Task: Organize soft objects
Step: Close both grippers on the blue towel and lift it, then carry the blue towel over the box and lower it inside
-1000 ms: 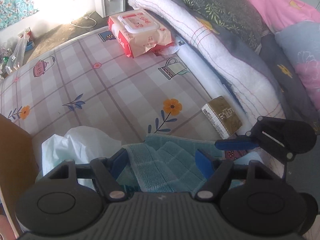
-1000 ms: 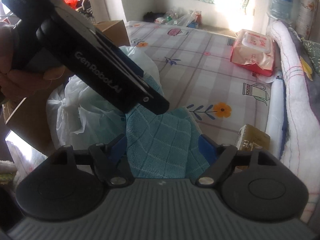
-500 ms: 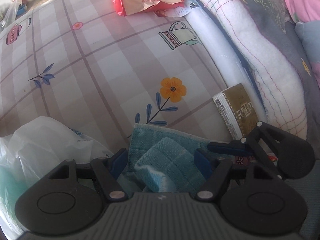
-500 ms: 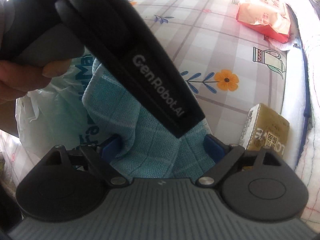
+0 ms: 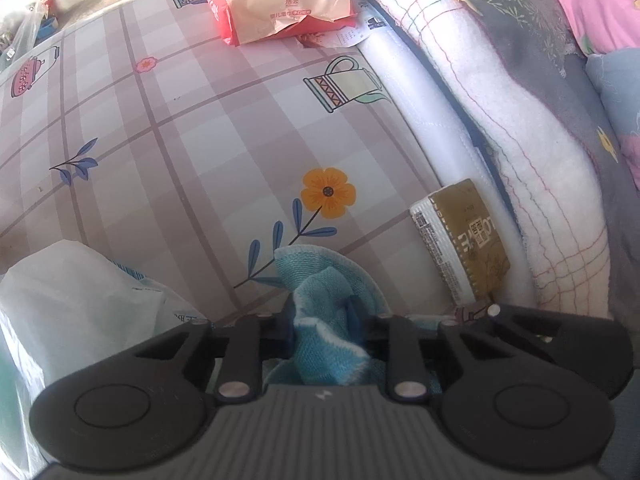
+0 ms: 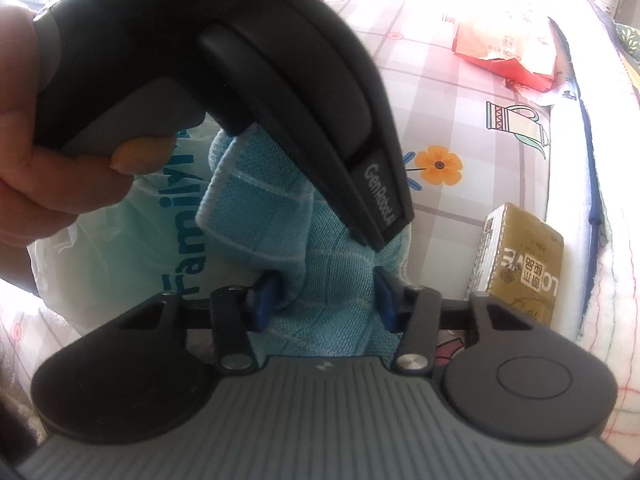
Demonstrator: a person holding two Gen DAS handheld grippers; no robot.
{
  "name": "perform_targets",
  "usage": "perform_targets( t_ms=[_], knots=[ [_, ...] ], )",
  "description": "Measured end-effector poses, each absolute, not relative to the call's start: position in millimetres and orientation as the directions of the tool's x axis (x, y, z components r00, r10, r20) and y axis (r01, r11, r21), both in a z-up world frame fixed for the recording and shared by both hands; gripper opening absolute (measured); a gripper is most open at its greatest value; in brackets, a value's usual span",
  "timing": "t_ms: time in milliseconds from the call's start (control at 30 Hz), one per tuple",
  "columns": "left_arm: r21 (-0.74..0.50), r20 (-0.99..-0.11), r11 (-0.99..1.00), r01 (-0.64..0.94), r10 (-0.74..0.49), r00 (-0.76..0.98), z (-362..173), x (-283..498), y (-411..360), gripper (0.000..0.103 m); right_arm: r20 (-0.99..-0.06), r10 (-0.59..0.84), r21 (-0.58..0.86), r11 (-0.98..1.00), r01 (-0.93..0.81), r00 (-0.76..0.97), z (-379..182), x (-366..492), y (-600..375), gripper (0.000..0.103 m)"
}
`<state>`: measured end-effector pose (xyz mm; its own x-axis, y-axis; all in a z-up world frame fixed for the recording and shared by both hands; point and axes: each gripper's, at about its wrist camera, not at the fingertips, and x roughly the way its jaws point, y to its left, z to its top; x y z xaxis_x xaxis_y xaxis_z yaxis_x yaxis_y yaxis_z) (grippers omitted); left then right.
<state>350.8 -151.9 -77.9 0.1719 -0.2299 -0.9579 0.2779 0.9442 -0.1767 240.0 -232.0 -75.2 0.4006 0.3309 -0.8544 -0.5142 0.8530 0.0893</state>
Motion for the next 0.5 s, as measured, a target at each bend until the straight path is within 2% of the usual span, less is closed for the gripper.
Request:
perform_targets(
  t_ms=[133, 333, 500],
  knots=[
    [-0.215, -0.942, 0.939, 0.269, -0.272, 0.198, -59, 345, -146, 0.017, -0.831, 0.327, 0.085, 0.874, -0.478, 0.45, -61, 223, -231, 0.025],
    [-0.259, -0.891, 0.923, 0.284, -0.342, 0.299, -5, 322, -125, 0.016, -0.772, 0.338, 0.085, 0.894, -0.44, 0.538, -21, 197, -230, 0.023],
    [-0.271, -0.827, 0.918, 0.29, -0.376, 0.417, 53, 292, -87, 0.016, -0.696, 0.353, 0.03, 0.885, -0.465, 0.626, 30, 167, -202, 0.022]
  ],
)
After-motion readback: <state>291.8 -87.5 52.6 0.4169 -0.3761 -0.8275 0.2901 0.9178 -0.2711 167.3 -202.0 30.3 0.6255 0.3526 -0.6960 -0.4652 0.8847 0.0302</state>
